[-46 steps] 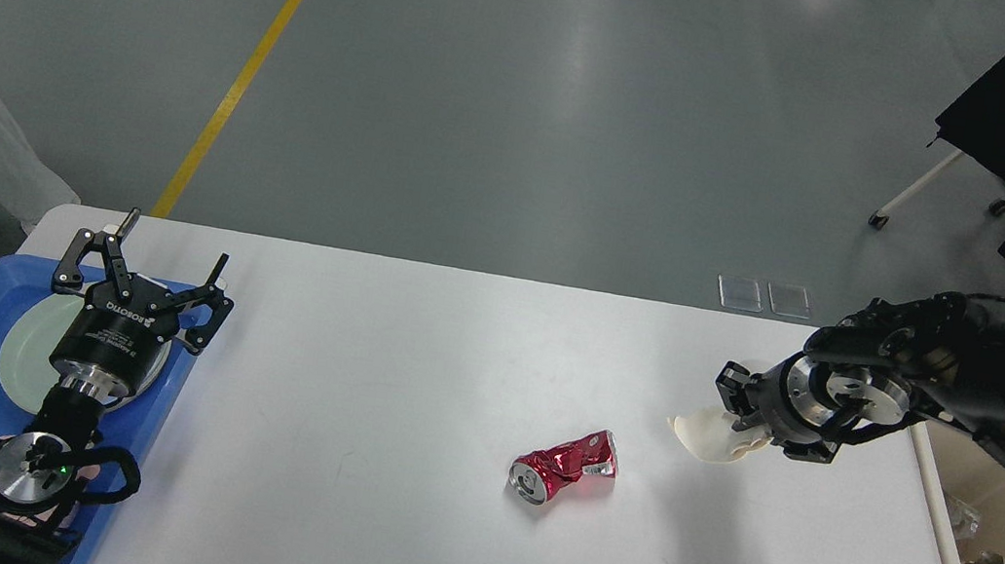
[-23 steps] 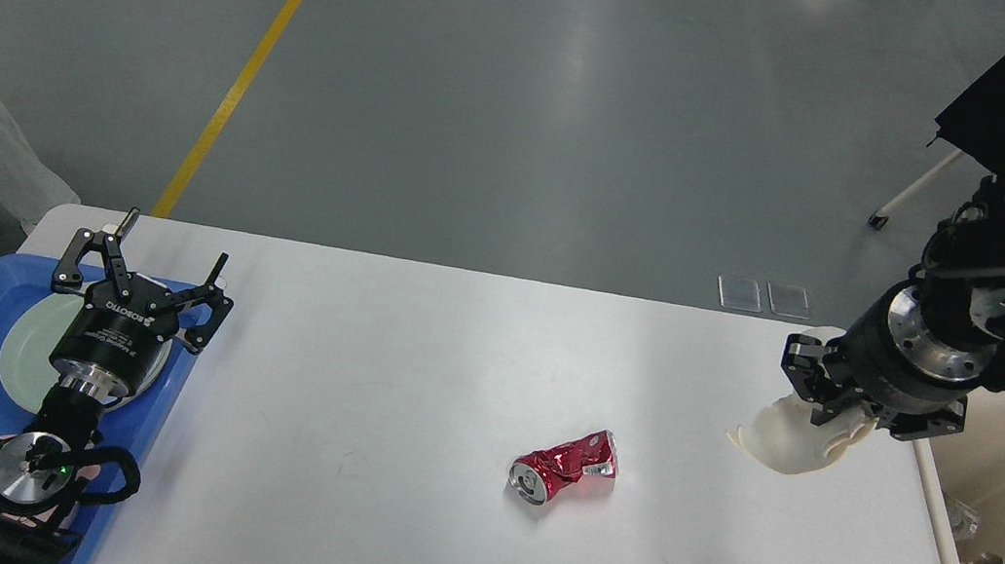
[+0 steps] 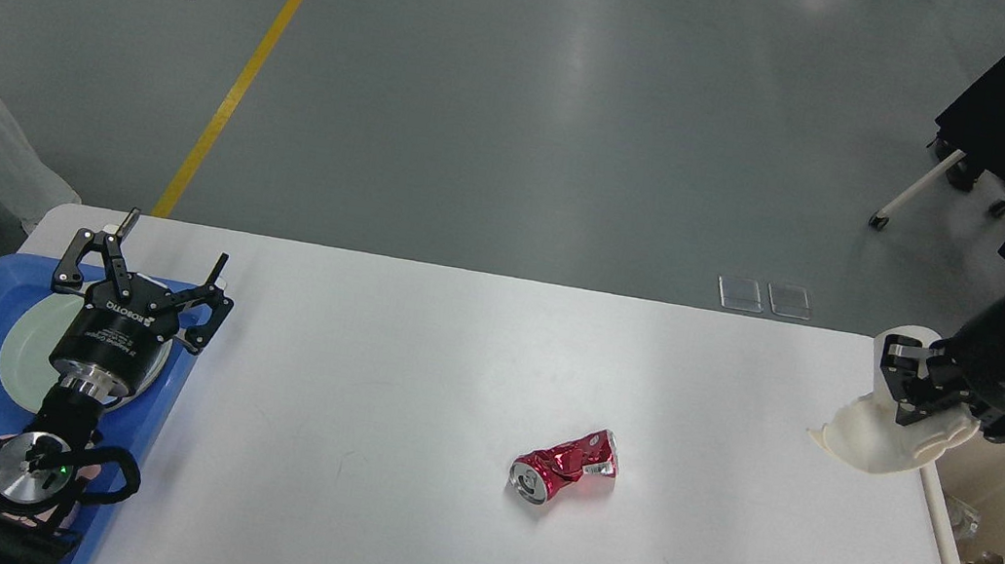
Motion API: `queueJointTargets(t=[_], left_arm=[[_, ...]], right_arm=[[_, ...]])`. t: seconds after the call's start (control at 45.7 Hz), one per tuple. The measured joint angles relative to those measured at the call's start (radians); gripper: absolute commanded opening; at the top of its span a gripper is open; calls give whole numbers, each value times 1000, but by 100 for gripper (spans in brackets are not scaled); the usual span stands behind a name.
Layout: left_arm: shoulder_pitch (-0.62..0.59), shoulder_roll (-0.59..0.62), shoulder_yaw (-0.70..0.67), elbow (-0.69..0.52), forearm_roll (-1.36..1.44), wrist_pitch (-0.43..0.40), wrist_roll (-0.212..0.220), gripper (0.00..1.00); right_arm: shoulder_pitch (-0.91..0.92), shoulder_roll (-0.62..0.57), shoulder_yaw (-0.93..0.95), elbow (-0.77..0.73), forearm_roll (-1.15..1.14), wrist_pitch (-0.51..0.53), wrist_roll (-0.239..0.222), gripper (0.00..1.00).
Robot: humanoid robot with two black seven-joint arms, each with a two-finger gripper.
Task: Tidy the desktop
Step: 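Carry the paper cup into the white bin and open the right gripper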
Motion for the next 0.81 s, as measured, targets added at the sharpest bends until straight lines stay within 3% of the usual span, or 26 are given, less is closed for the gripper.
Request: queueJointTargets(t=[0.263,0.481,0.635,0.81], left_arm=[[0,0,0,0,0,0,-2,97],[0,0,0,0,0,0,-2,97],[0,0,0,0,0,0,-2,97],[0,0,0,0,0,0,-2,97]], right_arm=[[-257,-223,-7,-331,-101,2,-22,0],[-654,-335,146,-737,-110,1,-21,0],[-1038,-322,336,-1071,-110,-27,-22,0],[-1418,-198,466,-1363,-108,-186,-21,0]])
